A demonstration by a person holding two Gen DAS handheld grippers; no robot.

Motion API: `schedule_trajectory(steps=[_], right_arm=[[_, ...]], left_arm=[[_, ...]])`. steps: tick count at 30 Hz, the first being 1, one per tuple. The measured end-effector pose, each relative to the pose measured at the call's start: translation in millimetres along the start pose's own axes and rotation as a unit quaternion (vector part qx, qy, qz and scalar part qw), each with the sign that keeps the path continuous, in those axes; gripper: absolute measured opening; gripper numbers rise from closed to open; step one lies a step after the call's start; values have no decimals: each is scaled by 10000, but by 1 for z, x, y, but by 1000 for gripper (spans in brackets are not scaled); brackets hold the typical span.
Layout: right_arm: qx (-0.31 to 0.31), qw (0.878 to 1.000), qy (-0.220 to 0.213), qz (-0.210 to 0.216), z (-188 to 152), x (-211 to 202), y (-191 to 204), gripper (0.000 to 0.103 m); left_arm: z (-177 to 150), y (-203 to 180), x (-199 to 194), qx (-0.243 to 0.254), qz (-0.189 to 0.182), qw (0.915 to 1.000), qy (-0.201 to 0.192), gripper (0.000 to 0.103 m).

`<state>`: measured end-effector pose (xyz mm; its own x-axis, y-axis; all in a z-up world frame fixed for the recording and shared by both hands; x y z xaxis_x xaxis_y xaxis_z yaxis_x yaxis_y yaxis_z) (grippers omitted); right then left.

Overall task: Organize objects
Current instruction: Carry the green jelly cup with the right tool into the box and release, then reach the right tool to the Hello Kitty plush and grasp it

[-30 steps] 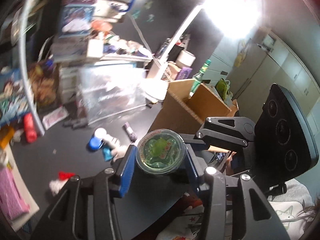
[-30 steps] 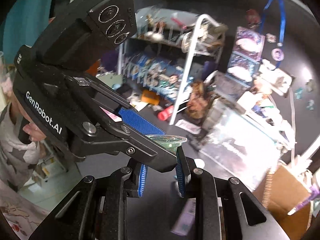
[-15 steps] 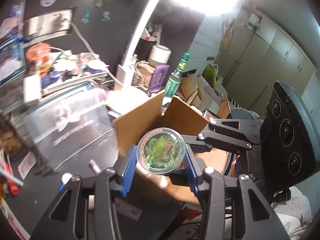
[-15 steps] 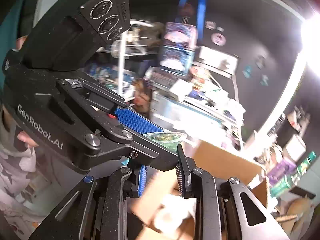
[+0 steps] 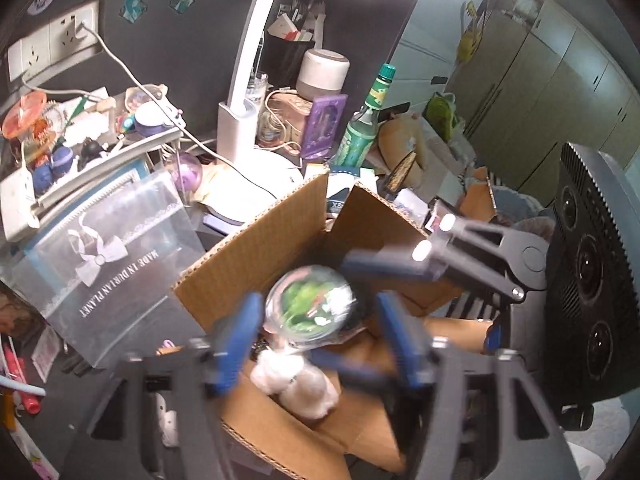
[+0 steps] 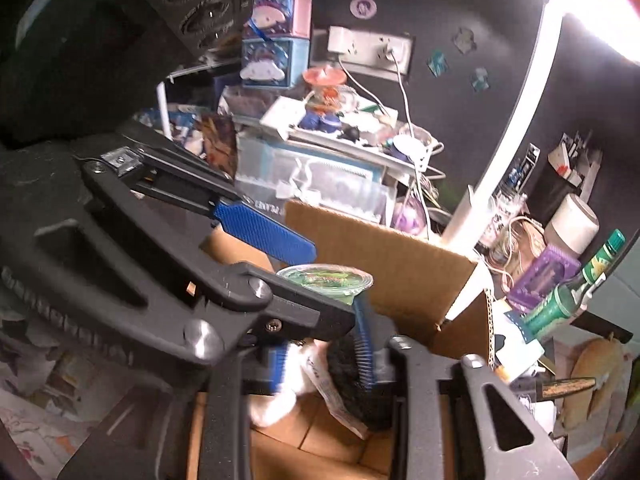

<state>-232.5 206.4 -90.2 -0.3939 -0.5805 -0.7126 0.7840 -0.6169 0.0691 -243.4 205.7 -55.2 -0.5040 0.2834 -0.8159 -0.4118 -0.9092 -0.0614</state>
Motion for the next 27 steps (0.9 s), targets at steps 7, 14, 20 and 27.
schedule_trajectory(steps=[7, 14, 20, 27], right_arm=[[37, 9999, -132, -77, 3, -11, -1, 73], [-195, 9992, -277, 191, 15, -12, 32, 73], [-676, 9924, -545, 874, 39, -7, 110, 73], [-1134, 9737, -262, 1961, 42, 47, 215, 73]], left_arm=[[2, 13, -25, -68, 27, 9995, -306, 88], [-20, 62, -71, -388, 416, 9960, -685, 90], [-75, 131, -105, -938, 1050, 9870, -769, 91], [-156, 196, -103, -1607, 1405, 9754, -553, 91]])
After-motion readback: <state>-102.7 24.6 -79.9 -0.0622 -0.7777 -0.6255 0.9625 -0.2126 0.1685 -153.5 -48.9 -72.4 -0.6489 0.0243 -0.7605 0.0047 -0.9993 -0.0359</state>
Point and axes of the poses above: each gripper's, at about its wrist camera, not at the fingertips, and x roughly the way its jaws point, y to its left, z to its top, the point moved 10 cm from there along x, roughly the way its jaws point, and after that the axes turned 14 degrees about z, right-handed, at the moved point
